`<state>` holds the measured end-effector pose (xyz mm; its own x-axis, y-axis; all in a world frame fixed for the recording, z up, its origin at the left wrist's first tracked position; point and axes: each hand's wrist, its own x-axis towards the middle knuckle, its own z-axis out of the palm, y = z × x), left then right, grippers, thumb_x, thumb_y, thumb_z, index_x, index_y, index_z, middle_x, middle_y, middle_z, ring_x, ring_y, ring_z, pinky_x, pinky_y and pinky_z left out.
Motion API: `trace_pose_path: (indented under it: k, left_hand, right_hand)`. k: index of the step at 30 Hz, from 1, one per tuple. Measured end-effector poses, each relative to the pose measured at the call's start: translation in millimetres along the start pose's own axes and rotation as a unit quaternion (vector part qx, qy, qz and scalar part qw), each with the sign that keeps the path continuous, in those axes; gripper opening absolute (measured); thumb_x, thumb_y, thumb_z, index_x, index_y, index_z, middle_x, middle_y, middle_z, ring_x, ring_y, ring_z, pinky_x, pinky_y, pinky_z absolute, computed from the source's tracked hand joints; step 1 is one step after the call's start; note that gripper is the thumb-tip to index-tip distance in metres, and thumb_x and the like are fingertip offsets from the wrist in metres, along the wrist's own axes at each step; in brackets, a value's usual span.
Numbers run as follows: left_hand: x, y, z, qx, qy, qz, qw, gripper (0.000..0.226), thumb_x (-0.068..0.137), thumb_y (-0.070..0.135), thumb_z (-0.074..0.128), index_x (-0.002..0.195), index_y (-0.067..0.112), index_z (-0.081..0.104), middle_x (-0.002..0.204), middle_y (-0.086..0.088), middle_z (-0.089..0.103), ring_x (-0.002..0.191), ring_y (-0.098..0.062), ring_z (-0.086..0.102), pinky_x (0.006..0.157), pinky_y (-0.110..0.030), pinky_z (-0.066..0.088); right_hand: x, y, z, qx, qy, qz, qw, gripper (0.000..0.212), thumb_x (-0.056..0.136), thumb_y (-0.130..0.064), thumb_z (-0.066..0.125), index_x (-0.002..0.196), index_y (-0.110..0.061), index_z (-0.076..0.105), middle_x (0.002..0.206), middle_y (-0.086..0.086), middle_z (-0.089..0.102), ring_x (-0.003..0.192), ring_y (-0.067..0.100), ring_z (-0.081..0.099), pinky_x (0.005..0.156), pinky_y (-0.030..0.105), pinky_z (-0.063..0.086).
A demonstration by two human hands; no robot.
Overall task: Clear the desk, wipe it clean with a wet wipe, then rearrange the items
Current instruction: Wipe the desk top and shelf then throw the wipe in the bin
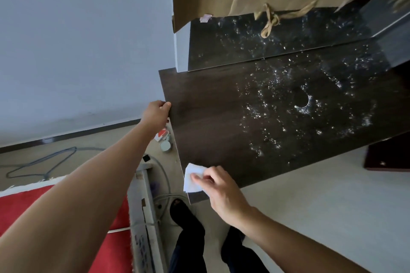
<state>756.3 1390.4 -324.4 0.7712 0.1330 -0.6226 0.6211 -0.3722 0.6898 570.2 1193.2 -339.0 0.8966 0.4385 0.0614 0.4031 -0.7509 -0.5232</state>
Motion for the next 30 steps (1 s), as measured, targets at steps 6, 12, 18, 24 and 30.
trace_pose_path:
  k: [6, 12, 18, 24, 30]
  left_hand:
    - [-82, -22, 81, -0.005, 0.147, -0.075, 0.986, 0.043, 0.1, 0.034, 0.034, 0.136, 0.011, 0.039, 0.137, -0.014, 0.047, 0.123, -0.036, 0.045, 0.099, -0.042, 0.035]
    - [-108, -34, 126, 0.067, 0.282, -0.142, 0.946, 0.049, 0.099, 0.045, 0.025, 0.122, 0.006, 0.044, 0.129, -0.017, 0.049, 0.117, -0.038, 0.047, 0.091, -0.049, 0.038]
    - [-103, -32, 138, 0.136, 0.345, -0.148, 0.917, 0.047, 0.098, 0.043, 0.022, 0.114, 0.006, 0.046, 0.119, -0.017, 0.054, 0.112, -0.038, 0.049, 0.088, -0.049, 0.039]
    - [-97, -34, 144, 0.168, 0.375, -0.161, 0.897, 0.047, 0.097, 0.045, 0.021, 0.114, 0.009, 0.046, 0.119, -0.014, 0.056, 0.112, -0.035, 0.051, 0.09, -0.049, 0.039]
    - [-97, -33, 143, 0.164, 0.379, -0.155, 0.897, 0.047, 0.097, 0.046, 0.019, 0.113, 0.011, 0.046, 0.119, -0.013, 0.057, 0.11, -0.035, 0.052, 0.09, -0.048, 0.04]
  right_hand:
    - [-81, 83, -79, -0.042, 0.061, 0.164, 0.984, 0.052, 0.079, -0.004, 0.043, 0.126, -0.024, 0.049, 0.096, 0.004, 0.051, 0.081, 0.025, 0.059, 0.067, 0.026, 0.051]
    - [-11, 165, -142, -0.009, 0.134, 0.184, 0.974, 0.045, 0.086, -0.008, 0.036, 0.124, -0.007, 0.059, 0.099, 0.011, 0.049, 0.087, 0.023, 0.054, 0.08, 0.019, 0.04]
    - [166, 231, -169, -0.094, 0.126, 0.225, 0.962, 0.024, 0.085, -0.003, 0.05, 0.106, -0.001, 0.062, 0.105, 0.021, 0.051, 0.092, 0.037, 0.053, 0.08, 0.04, 0.045]
    - [214, 236, -124, -0.115, 0.118, 0.282, 0.945, 0.031, 0.083, 0.0, 0.051, 0.112, 0.0, 0.061, 0.114, 0.02, 0.054, 0.104, 0.036, 0.051, 0.088, 0.036, 0.042]
    - [141, 214, -119, -0.01, -0.071, -0.048, 0.996, 0.041, 0.078, 0.01, 0.061, 0.114, -0.008, 0.067, 0.094, 0.011, 0.055, 0.09, 0.026, 0.051, 0.077, 0.027, 0.041]
